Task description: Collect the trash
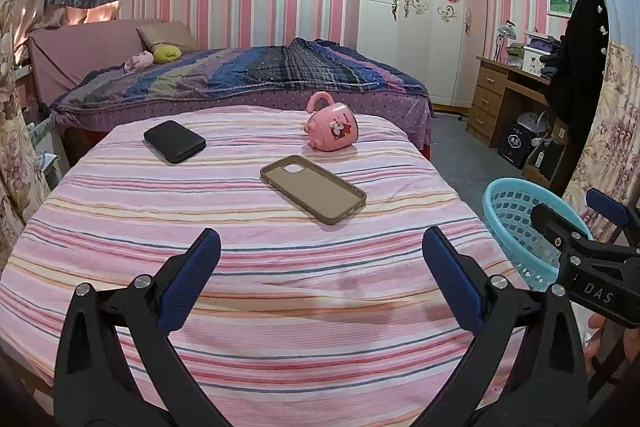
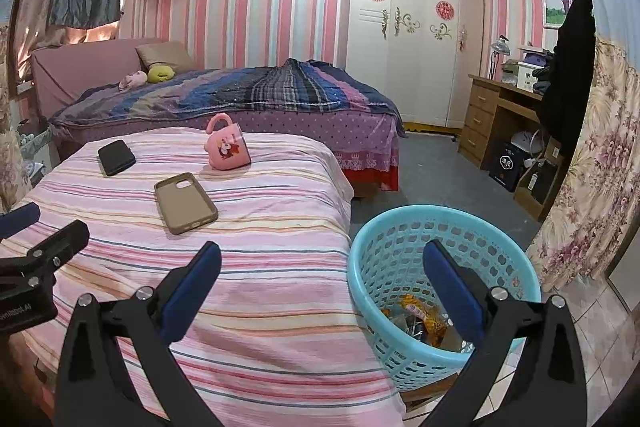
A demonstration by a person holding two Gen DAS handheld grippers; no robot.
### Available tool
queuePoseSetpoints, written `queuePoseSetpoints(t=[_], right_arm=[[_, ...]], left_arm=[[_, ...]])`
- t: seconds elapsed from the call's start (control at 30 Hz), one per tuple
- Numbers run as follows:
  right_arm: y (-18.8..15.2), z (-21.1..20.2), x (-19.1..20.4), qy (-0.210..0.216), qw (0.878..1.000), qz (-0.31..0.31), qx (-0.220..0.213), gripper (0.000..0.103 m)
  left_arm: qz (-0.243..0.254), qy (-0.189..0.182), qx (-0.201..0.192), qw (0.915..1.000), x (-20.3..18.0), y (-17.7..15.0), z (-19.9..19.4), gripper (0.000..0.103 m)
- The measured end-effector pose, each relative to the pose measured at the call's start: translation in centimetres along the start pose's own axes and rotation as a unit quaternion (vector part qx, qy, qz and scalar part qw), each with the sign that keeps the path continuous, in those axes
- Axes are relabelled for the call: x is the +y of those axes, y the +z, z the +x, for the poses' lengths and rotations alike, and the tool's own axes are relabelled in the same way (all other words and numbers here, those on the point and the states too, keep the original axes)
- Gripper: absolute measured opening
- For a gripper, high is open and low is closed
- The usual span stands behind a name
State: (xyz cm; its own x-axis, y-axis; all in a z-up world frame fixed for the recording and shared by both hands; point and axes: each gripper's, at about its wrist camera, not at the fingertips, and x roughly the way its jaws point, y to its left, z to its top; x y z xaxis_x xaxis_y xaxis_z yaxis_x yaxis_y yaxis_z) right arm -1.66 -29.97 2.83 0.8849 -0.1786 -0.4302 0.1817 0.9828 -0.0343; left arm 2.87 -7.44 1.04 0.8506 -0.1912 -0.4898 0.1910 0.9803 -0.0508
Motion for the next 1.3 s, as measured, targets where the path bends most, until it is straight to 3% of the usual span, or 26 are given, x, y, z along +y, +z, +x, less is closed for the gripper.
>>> queuePoseSetpoints(t=[1.3], right_arm=[[0.27,-0.64,-0.12,-0.005,1.000,-0.012,-0.006,0.098]], left_arm=[[-0.001,0.006,-0.020,0.9998,0.25,0.46,-0.77,0.098]])
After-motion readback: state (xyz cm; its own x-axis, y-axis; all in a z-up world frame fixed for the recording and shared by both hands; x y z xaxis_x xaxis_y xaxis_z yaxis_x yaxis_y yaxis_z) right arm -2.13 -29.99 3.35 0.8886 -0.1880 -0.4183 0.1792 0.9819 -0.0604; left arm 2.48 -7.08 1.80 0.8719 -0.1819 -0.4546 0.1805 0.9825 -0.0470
